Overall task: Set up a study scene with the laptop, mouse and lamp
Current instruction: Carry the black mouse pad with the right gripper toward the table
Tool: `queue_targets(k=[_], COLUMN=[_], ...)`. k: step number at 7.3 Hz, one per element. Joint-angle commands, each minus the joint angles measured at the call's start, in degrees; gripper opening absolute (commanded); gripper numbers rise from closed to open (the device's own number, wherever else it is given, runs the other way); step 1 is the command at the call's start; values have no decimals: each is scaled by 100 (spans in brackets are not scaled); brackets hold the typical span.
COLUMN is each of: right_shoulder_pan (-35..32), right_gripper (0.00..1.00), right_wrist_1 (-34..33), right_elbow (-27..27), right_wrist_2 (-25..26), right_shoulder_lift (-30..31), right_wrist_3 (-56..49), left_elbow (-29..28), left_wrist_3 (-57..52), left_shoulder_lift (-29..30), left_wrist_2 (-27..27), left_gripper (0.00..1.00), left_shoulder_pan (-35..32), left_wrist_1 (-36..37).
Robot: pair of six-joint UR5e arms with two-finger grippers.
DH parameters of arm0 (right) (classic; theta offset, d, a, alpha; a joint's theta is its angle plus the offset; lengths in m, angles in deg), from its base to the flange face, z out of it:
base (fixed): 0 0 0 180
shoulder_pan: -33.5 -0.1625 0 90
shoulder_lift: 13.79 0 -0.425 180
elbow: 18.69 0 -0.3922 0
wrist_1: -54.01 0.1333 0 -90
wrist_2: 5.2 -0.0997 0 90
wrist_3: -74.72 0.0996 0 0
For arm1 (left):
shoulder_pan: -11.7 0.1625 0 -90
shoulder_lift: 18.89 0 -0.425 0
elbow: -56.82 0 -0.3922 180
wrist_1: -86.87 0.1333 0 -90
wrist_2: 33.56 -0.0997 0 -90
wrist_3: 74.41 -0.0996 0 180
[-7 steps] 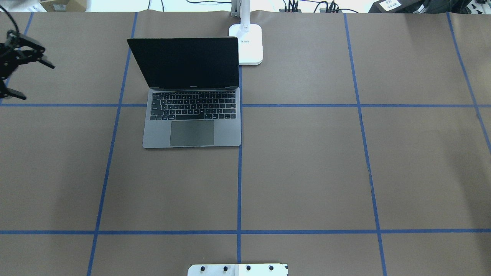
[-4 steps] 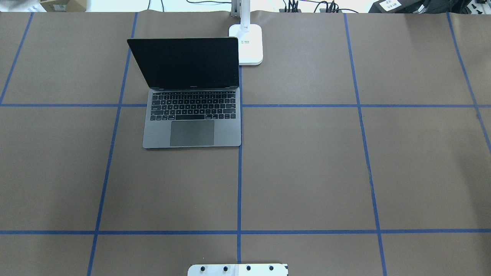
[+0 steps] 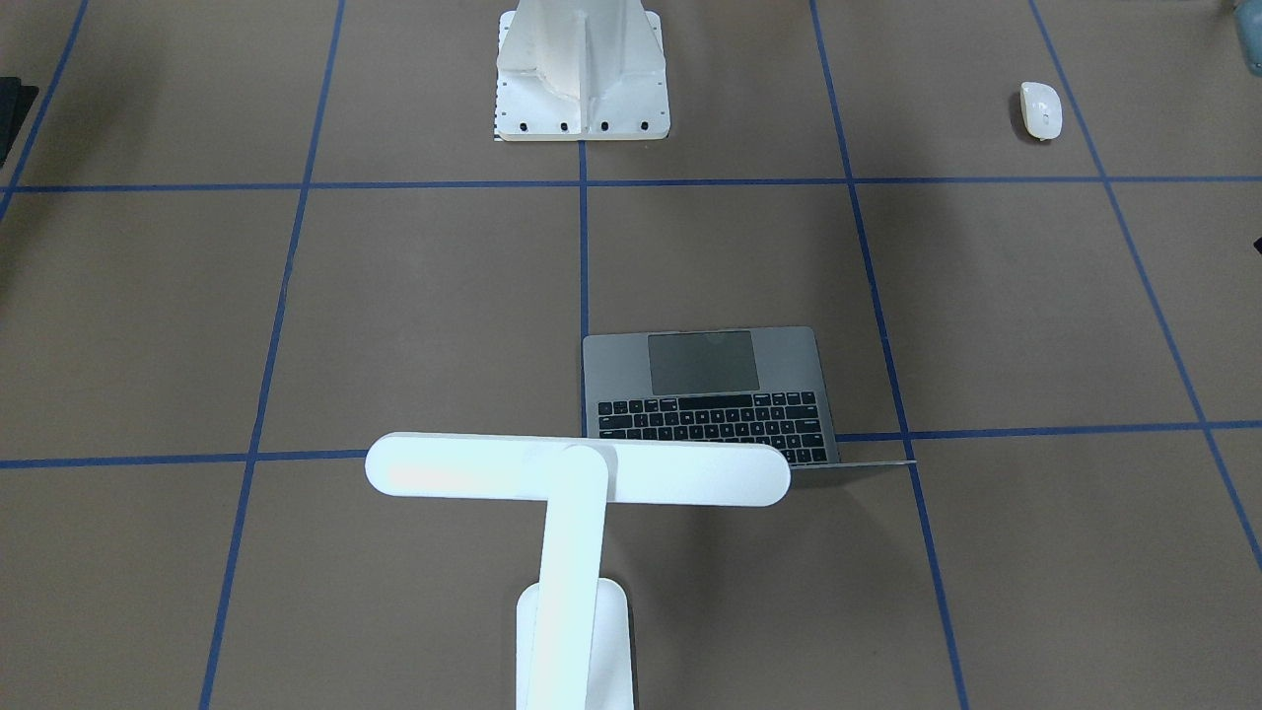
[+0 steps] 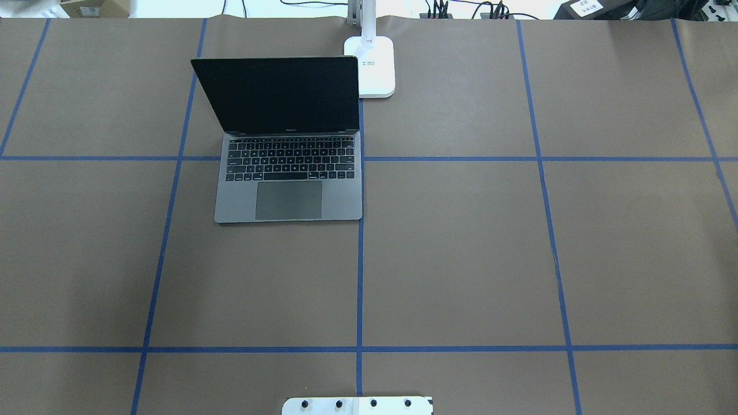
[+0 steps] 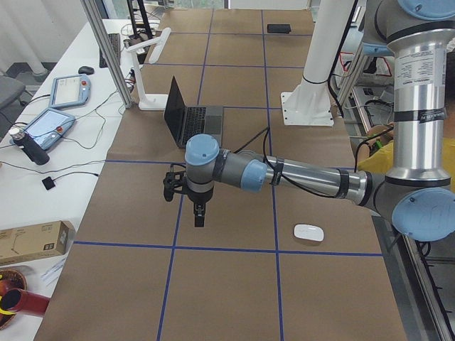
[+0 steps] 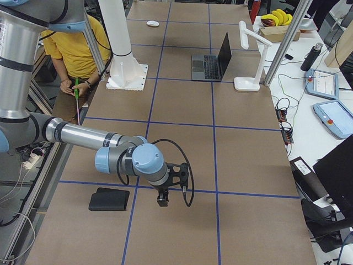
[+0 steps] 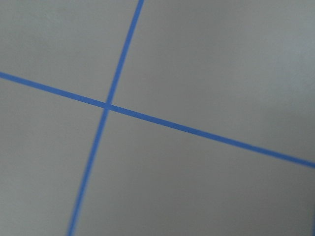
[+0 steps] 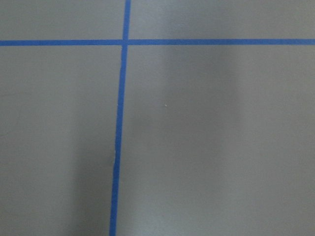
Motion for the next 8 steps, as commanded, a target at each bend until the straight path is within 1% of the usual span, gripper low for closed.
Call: queue_targets(k=[1,2,3,4,5,6,7,8], right_shoulder_pan=[-556,-785,-892,-867,-789,-788,-527,-98], right_gripper=[100,100,100,100,100,100,100,100], right_wrist_1=[-538,-1230,-1924,-2549,-2694,-3035,-3099,-3117], right_elbow=[2,81,221,562,722,732,836,846], right_wrist_2=[163,137,84,162,241,233,224,207], right_shoulder_lift=[193,211,185,116,167,150,141,106], right_wrist_3=[317,336,528,1426,1739,2239,3175,4063], left_elbow=[-458,-380,-371,-371,-362,-353,-327,-309], left_wrist_3=[-1113,-1151,-1151,-1151,-1151,-1151,-1151,-1151], left_shoulder_lift=[-62,-411,-475,-476,-484,-519,-546,-563], left_wrist_2=[8,8,17,17,17,26,35,35], left_gripper=[100,100,100,100,100,100,100,100], left_shoulder_pan=[-513,-620,-638,-656,-656,-665,-665,-656], left_wrist_1=[7,24,15,15,7,-11,-20,-28])
